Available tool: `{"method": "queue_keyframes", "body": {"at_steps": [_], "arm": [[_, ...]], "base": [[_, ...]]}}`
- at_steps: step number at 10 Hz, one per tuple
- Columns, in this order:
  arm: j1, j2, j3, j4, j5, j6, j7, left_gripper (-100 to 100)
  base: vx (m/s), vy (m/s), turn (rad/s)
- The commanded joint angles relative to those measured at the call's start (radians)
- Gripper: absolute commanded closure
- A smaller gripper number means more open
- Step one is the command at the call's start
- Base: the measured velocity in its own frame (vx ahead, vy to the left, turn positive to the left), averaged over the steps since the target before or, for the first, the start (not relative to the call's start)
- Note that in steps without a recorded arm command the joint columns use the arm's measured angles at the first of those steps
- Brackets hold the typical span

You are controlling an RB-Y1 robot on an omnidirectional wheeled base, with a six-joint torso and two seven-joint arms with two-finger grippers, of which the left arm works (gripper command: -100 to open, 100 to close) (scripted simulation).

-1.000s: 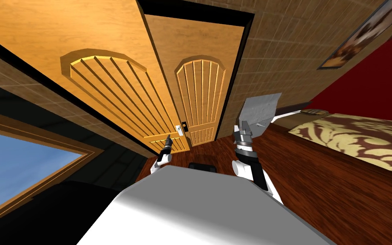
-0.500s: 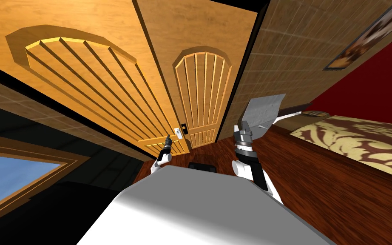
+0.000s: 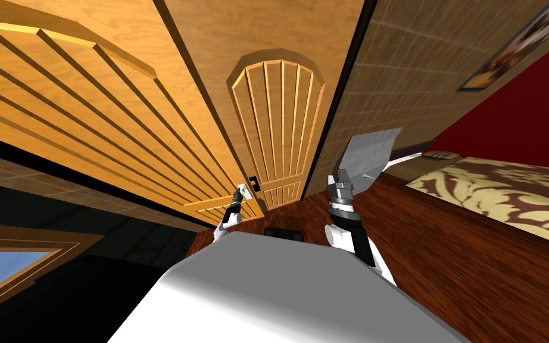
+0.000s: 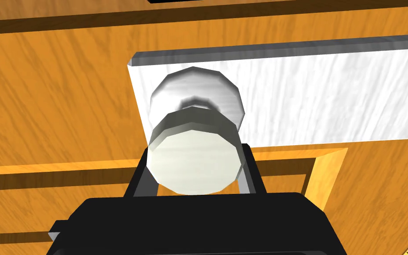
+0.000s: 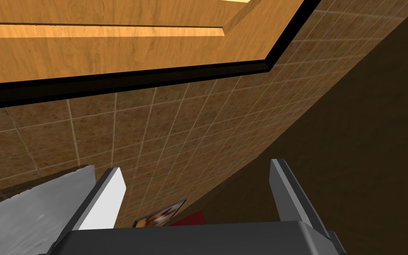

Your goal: Pull the door open

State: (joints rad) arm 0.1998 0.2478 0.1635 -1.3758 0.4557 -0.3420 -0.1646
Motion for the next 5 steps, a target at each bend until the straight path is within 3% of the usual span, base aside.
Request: {"method": "queue_keyframes", "body": {"at_steps": [1, 4, 5], "arm": [[0.005, -0.002, -0.002, 0.004, 0.000, 0.003, 0.000, 100], [0.005, -0.002, -0.002, 0.004, 0.000, 0.003, 0.000, 100], [0.019, 0.007, -0.004, 0.006, 0.002, 0.002, 0.005, 100]], "base": [[-0.036, 0.003, -0.016], [-0.015, -0.003, 0.002], [-0.126, 0.009, -0.025]]}}
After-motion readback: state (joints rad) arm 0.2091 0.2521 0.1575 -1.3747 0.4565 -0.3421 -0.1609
